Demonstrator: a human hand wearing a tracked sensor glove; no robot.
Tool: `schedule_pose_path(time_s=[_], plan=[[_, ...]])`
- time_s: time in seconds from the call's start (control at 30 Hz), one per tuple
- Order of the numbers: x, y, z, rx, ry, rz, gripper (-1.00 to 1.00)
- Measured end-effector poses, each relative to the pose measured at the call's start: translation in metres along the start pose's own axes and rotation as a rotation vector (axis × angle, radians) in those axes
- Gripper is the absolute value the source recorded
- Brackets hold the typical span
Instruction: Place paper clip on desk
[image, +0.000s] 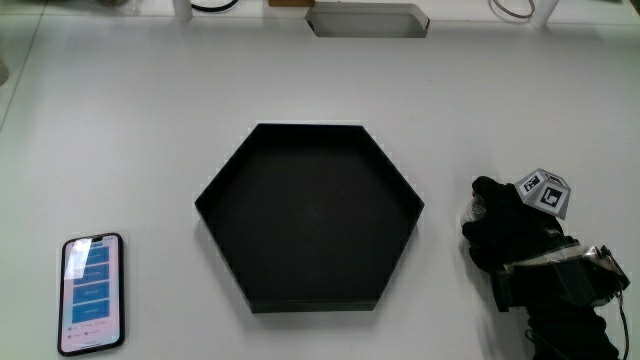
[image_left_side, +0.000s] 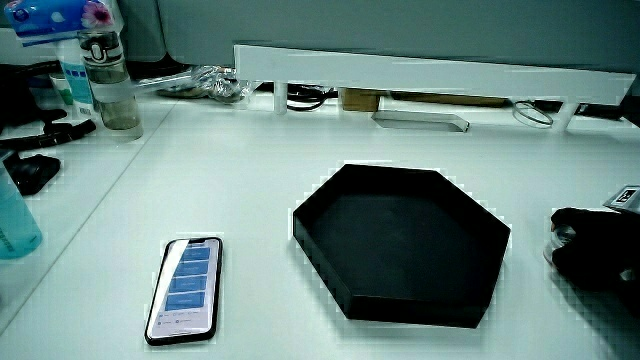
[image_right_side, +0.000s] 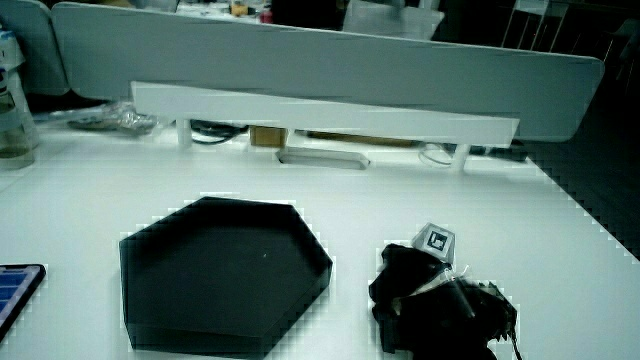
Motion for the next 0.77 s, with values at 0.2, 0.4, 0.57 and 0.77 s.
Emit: schedule_pose_path(time_s=[0.2,0.4,0.57,0.77], plan=[[-0.002,-0.002,0.002,-0.032,0.006,0.014,-0.44],[0.009,-0.004,0.000,-0.022,0.052,0.020,-0.61],[0.018,-0.007,-0.002,-0.020,0.103,0.040,-0.75],[0.025,-0.010,-0.003,0.005,0.098,0.059,-0.92]])
